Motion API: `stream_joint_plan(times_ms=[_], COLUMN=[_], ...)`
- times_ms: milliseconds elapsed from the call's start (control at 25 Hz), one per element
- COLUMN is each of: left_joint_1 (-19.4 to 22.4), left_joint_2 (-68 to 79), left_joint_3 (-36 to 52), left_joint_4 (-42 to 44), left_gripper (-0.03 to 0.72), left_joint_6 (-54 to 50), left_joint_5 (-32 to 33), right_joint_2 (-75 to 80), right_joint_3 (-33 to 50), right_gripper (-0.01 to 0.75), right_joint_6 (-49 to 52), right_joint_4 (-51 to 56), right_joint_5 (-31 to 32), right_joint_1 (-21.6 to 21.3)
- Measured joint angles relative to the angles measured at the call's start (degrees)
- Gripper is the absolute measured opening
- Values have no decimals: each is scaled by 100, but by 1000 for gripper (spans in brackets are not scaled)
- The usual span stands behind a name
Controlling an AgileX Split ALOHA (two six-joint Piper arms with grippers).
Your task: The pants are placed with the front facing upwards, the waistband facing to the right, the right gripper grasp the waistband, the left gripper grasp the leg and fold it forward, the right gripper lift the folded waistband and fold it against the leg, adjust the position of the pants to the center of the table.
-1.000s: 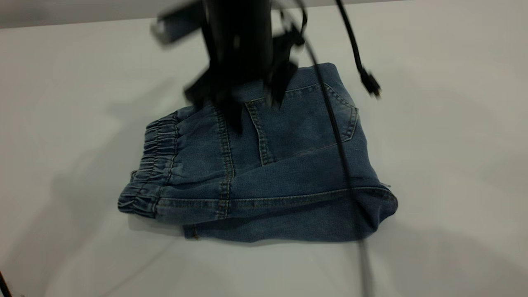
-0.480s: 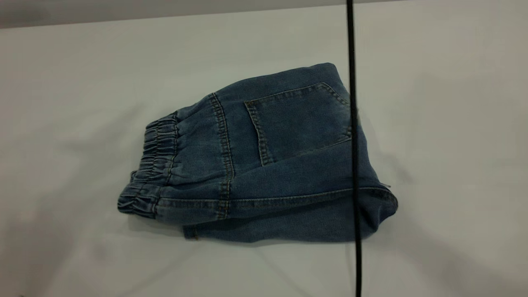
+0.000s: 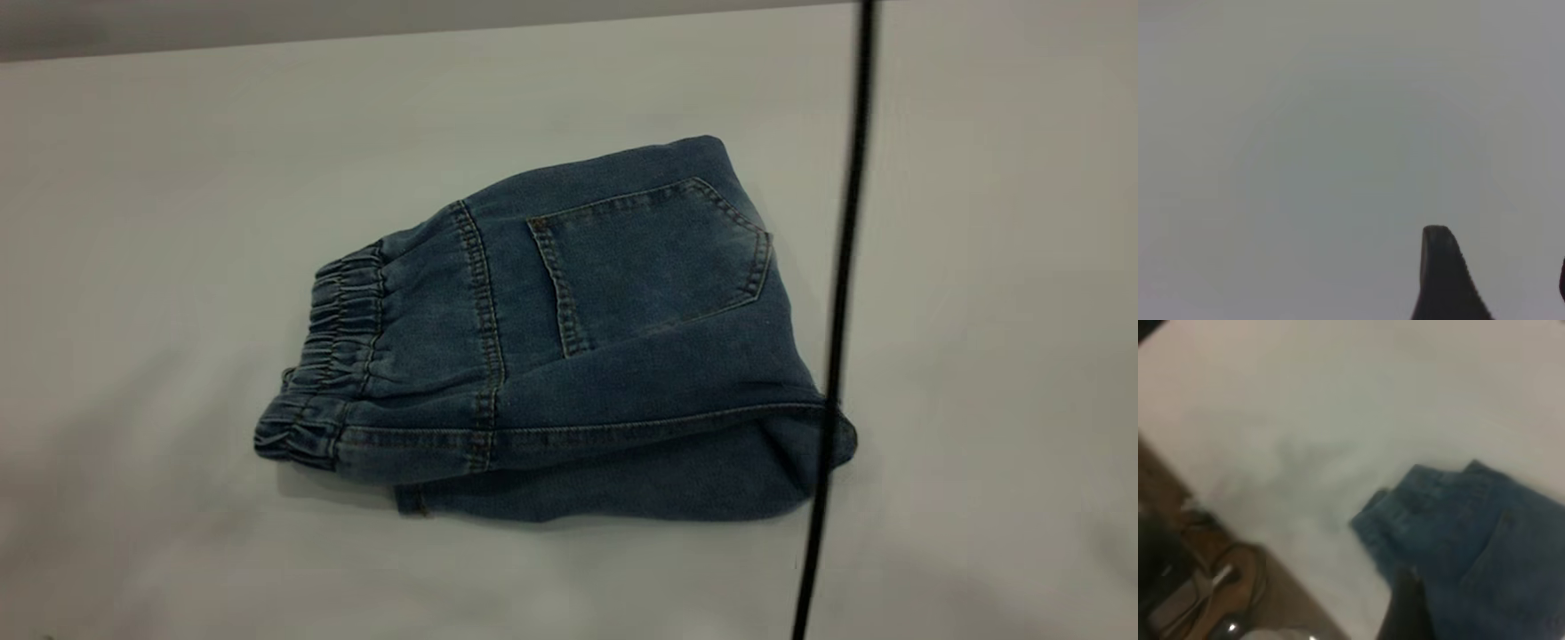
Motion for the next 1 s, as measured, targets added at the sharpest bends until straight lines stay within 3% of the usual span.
stream_joint_plan(times_ms=[240, 440, 680, 840, 1000], left_joint_1=[0, 0, 0, 0, 5], left_joint_2=[-737, -1355, -1754, -1892, -2107], left_joint_3=[0, 0, 0, 45, 360], left_joint_4=[0, -405, -1289, -1260, -1146], left_gripper=[372, 372, 372, 372, 372], left_joint_6=[0, -107, -204, -536, -893], left_joint_5=[940, 2507, 4425, 5393, 6078], right_joint_2=[-1650, -3363, -5675, -7182, -8170], right_joint_3=[1464, 3037, 5080, 6270, 7034], right_gripper=[460, 460, 460, 460, 460], right_joint_6=[41, 41, 24, 90, 64], right_joint_4=[-549, -957, -926, -583, -511], right_joint_5=[-14, -52, -891, -1241, -1007], right_joint_1=[586, 593, 588, 588, 588])
